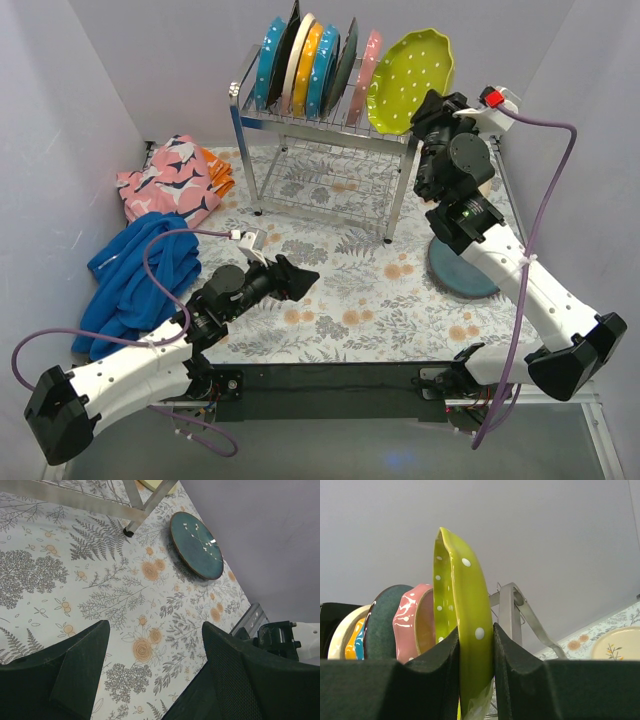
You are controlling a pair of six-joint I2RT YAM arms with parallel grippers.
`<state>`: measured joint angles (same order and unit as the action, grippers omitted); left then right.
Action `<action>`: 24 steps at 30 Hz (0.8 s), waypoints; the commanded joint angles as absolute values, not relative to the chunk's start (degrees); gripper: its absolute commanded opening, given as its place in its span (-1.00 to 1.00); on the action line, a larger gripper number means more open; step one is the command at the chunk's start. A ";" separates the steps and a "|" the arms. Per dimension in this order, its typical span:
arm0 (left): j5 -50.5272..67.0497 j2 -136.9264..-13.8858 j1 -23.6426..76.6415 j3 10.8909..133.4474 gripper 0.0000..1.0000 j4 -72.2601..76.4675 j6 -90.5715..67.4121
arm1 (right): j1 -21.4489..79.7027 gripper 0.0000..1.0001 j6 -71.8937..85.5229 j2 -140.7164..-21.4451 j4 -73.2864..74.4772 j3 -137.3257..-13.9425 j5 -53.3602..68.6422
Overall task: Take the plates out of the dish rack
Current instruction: Unload the plate from the dish rack.
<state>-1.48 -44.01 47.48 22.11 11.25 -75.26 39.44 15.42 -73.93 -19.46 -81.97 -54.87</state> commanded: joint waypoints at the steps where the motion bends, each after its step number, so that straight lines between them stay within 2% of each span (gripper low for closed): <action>1: -0.79 -44.47 47.81 22.24 0.45 12.92 -75.41 | 38.41 -0.97 23.20 -70.23 -23.12 -80.51 -50.80; 14: 1.74 -45.53 47.81 24.69 0.46 13.10 -76.02 | 33.31 -0.97 35.94 -65.92 -22.15 -74.63 -42.98; 24: 7.47 -51.94 47.81 36.03 0.46 16.61 -80.24 | 29.45 -0.97 44.28 -62.84 -21.36 -70.41 -37.01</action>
<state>4.19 -49.82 47.48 30.74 13.41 -78.30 30.30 37.21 -65.84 -15.90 -70.98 -42.61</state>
